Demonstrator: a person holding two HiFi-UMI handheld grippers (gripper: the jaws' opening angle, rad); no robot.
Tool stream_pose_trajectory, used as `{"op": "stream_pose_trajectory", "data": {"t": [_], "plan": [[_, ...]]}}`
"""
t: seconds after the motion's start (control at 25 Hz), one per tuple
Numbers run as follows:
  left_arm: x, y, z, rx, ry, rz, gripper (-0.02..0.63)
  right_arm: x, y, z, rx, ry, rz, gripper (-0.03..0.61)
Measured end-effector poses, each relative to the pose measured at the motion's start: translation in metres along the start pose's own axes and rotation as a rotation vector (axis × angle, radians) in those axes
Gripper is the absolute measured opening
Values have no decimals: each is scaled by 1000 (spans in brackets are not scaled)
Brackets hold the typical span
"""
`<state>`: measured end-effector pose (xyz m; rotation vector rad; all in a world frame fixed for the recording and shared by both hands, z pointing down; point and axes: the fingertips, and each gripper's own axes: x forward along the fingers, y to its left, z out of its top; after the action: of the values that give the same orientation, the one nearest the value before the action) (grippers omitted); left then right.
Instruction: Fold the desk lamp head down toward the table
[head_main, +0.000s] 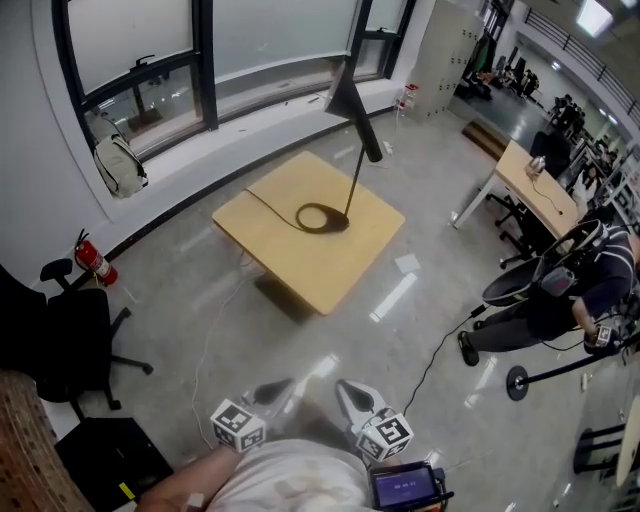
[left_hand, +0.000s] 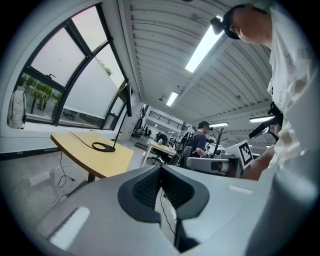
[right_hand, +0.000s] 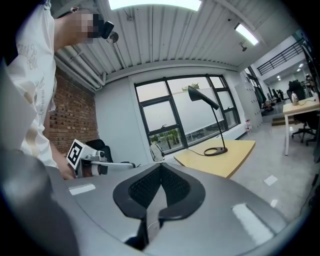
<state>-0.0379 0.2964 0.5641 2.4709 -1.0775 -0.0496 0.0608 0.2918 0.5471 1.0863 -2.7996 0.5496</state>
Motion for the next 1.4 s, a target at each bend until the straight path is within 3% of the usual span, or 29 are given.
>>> {"op": "stream_pose_trajectory", "data": {"t": [0.36, 1.4], "plan": [[49, 12, 17, -8, -15, 10, 2, 25, -32, 28, -52, 8, 56, 12], [185, 84, 98, 97, 6, 83, 2, 82, -195, 62, 17, -43, 16, 12]]}}
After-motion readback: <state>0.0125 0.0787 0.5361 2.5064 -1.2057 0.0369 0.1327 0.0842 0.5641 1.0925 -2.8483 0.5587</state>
